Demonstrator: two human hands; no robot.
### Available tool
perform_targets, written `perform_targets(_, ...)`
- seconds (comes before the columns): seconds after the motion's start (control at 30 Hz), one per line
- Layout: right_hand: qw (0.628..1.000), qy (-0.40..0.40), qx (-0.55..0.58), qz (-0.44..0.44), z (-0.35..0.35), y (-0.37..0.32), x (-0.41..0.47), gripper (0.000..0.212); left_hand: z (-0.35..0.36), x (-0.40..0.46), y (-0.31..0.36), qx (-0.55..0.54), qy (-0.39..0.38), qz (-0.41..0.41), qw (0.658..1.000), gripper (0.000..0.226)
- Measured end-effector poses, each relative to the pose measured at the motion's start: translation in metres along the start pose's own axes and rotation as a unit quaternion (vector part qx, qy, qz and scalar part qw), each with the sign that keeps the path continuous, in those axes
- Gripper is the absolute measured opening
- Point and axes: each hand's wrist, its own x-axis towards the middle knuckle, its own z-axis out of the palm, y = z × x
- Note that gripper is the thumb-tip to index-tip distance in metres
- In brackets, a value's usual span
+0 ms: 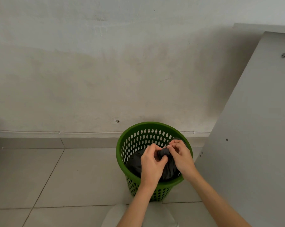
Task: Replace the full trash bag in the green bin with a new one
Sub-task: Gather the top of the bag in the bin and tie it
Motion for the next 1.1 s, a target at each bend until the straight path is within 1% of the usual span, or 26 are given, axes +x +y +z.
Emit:
perform_targets(0.07, 0.999, 0.051, 0.005, -0.005, 0.006, -0.002, -0.004, 0.012, 0.005, -0.003, 0.005, -0.013, 0.039, -0.009, 0.999, 0.016)
perform_targets(0.13, 0.995, 0.102, 0.004, -0.014, 0.011, -0.002, -0.009, 0.012, 0.007, -0.005, 0.011, -0.049, 0.064, -0.035, 0.996, 0.02)
perform_targets(0.2, 0.992, 0.127, 0.002, -0.02, 0.015, 0.0, -0.012, 0.013, 0.009, -0.007, 0.017, -0.079, 0.067, -0.06, 0.993, 0.028)
perform_targets(0.23, 0.992, 0.123, 0.002, -0.023, 0.014, 0.0, -0.013, 0.013, 0.008, -0.007, 0.016, -0.074, 0.063, -0.054, 0.994, 0.029)
perform_targets(0.3, 0.997, 0.072, -0.02, -0.033, 0.007, 0.0, -0.012, 0.011, 0.002, -0.006, 0.009, -0.043, 0.026, -0.015, 0.999, 0.028)
perform_targets(0.4, 0.993, -0.084, -0.078, -0.039, -0.013, -0.001, -0.005, 0.011, -0.015, 0.001, -0.008, -0.001, -0.11, 0.026, 0.994, 0.022)
perform_targets(0.47, 0.981, -0.177, -0.072, -0.024, -0.025, -0.002, 0.0, 0.01, -0.024, 0.006, -0.013, 0.047, -0.175, 0.039, 0.983, 0.022)
perform_targets(0.53, 0.97, -0.225, -0.084, -0.03, -0.032, -0.004, 0.005, 0.012, -0.027, 0.008, -0.012, 0.074, -0.197, 0.05, 0.976, 0.023)
perform_targets(0.6, 0.962, -0.238, -0.125, -0.05, -0.034, -0.01, 0.009, 0.014, -0.027, 0.01, -0.012, 0.087, -0.2, 0.068, 0.974, 0.02)
perform_targets(0.7, 0.944, -0.239, -0.215, -0.076, -0.03, -0.014, 0.014, 0.031, -0.026, 0.007, -0.013, 0.112, -0.192, 0.101, 0.97, 0.015)
perform_targets(0.77, 0.929, -0.241, -0.266, -0.088, -0.024, -0.011, 0.016, 0.035, -0.022, 0.003, -0.014, 0.113, -0.17, 0.116, 0.972, 0.012)
perform_targets(0.8, 0.928, -0.236, -0.273, -0.094, -0.02, -0.009, 0.016, 0.036, -0.019, 0.0, -0.015, 0.117, -0.149, 0.125, 0.974, 0.011)
perform_targets(0.9, 0.936, -0.202, -0.267, -0.113, -0.015, -0.005, 0.018, 0.037, -0.009, -0.006, -0.02, 0.121, -0.073, 0.154, 0.978, 0.01)
perform_targets(0.97, 0.94, -0.188, -0.258, -0.117, -0.015, -0.004, 0.018, 0.036, -0.005, -0.01, -0.022, 0.132, -0.039, 0.174, 0.975, 0.01)
perform_targets(1.1, 0.953, -0.186, -0.22, -0.094, -0.019, -0.007, 0.019, 0.027, -0.001, -0.015, -0.025, 0.149, -0.009, 0.209, 0.967, 0.012)
